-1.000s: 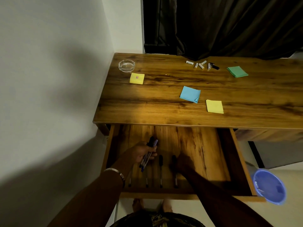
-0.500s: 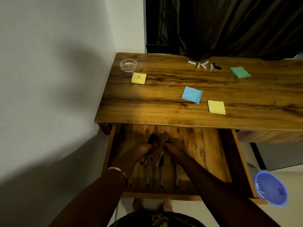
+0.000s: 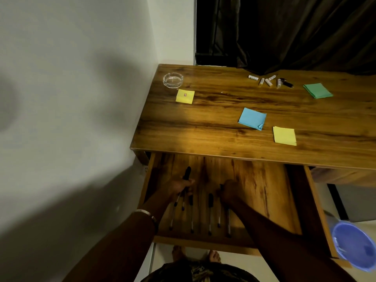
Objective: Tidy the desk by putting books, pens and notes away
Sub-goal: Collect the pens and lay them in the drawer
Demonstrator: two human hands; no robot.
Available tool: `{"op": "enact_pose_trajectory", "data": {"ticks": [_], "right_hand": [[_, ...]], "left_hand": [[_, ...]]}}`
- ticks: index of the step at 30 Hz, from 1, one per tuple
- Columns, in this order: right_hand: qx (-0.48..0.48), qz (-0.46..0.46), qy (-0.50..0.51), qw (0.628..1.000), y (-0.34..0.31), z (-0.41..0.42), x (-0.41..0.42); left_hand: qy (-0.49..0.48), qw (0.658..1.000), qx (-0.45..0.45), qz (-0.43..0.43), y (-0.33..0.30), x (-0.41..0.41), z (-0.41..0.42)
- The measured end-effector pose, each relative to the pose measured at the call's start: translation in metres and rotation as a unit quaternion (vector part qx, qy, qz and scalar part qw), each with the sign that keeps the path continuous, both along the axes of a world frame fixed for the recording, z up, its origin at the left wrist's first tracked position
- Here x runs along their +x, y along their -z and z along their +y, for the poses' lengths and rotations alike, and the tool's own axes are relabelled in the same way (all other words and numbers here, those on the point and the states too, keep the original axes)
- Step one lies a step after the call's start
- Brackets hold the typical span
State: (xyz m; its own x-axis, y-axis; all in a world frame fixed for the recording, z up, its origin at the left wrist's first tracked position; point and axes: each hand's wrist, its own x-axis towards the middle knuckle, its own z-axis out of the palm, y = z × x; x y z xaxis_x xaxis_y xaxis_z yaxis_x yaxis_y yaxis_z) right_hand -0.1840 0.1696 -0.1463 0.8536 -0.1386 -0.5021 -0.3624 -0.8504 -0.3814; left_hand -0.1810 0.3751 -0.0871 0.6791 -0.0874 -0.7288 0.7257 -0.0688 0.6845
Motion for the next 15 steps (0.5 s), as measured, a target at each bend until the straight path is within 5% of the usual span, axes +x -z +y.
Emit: {"op": "enact_pose_trajectory", "data": {"ticks": [6, 9, 15], "right_hand": [[-0.02, -0.06, -0.001, 0.998, -0.004, 0.001, 0.005], [0.139, -0.095, 0.049, 0.984, -0.026, 0.017, 0.009], [0.373, 0.074, 0.082, 0.921, -0.061, 0.054, 0.018]], "left_hand": [[-0.011, 1.0, -0.001, 0.003, -0.001, -0.001, 0.006], [-0.019, 1.0, -0.016, 0.003, 0.0, -0.002, 0.007], [0.047, 0.996, -0.06, -0.04, -0.011, -0.003, -0.001]]}}
